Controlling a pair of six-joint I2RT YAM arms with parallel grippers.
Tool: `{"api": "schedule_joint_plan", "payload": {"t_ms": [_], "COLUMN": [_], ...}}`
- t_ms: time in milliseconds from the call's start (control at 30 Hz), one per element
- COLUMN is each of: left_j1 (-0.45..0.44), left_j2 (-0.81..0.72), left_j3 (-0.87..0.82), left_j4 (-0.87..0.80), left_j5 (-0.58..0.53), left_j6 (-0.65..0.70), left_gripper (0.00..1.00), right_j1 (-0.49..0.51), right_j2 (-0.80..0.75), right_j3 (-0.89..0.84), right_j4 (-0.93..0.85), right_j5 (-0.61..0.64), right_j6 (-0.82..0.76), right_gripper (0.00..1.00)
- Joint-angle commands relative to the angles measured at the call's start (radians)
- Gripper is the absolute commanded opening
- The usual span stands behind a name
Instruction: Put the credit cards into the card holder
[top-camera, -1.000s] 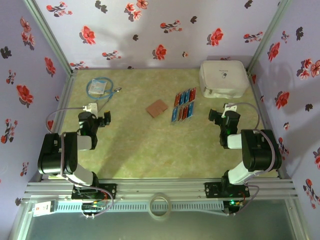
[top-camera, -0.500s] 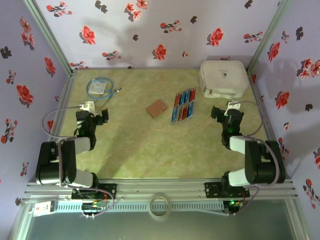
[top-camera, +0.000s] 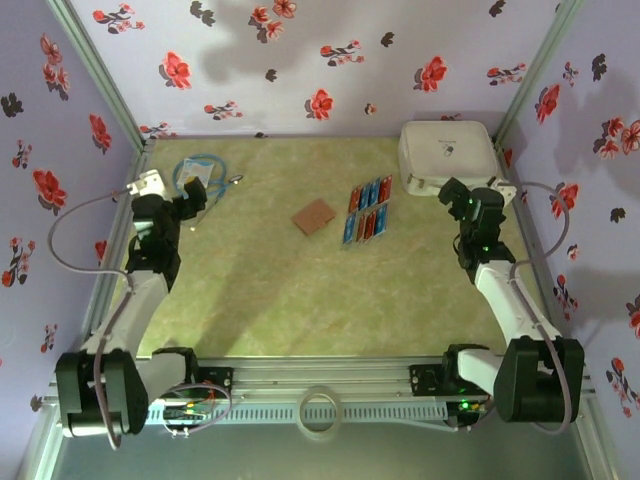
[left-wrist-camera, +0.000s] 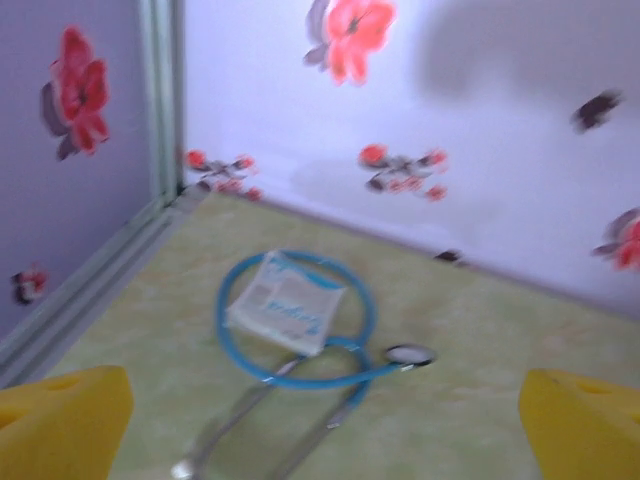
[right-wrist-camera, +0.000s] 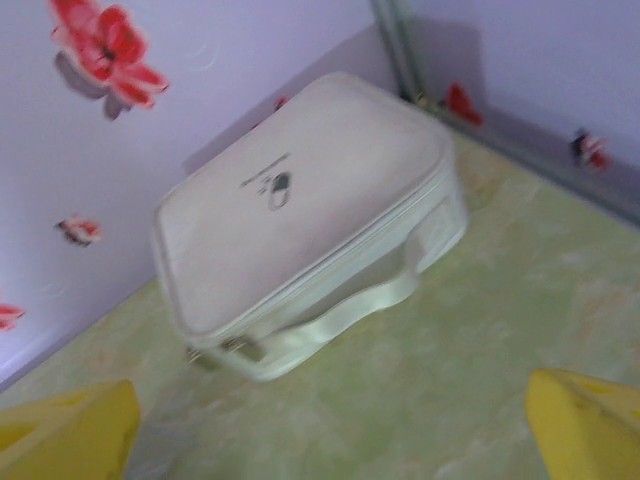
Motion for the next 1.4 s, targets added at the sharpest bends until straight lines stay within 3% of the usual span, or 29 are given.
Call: {"api": "schedule_joint_plan", "payload": {"t_ms": [0, 133, 267, 533, 700, 1000, 1133, 1367], "left_j1": [-0.071, -0.157, -0.183, -0.182, -0.181, -0.180, -0.182, -0.181], "left_j2": [-0.055, -0.070, -0.062, 0.001, 0.037, 0.040, 0.040, 0.032], "left_j3": [0.061, 0.118, 0.115, 0.144, 0.175, 0.161, 0.152, 0.135], "left_j4": [-0.212, -0.395, -0.507, -0.600, -0.601, -0.584, -0.582, -0.584], "left_j5": [-0.006, -0.004, -0.003, -0.003, 0.033, 0.035, 0.037, 0.036], "left_j6": [-0.132, -0.134, -0.166, -0.224, -0.240, -0.253, -0.260, -0.258], "left_gripper": [1.00, 1.00, 1.00, 1.00, 1.00, 1.00, 1.00, 1.00], "right_j1": [0.037, 0.208, 0.384, 0.608, 0.647, 0.650, 0.645, 0.637], "right_j2": [0.018, 0.058, 0.169, 0.581, 0.859, 1.279, 1.383, 1.451], "right_j3": [0.072, 0.173, 0.316, 0.766, 1.080, 1.614, 1.717, 1.716], "right_j4": [-0.126, -0.254, -0.357, -0.600, -0.784, -1.037, -1.052, -1.011], "right_j5": [-0.190, -0.205, -0.189, -0.087, -0.037, 0.024, 0.023, -0.052], "right_j6": [0.057, -0.013, -0.048, -0.099, -0.082, -0.049, -0.018, 0.013], "right_gripper": [0.99, 0.99, 0.95, 0.89, 0.85, 0.87, 0.87, 0.87]}}
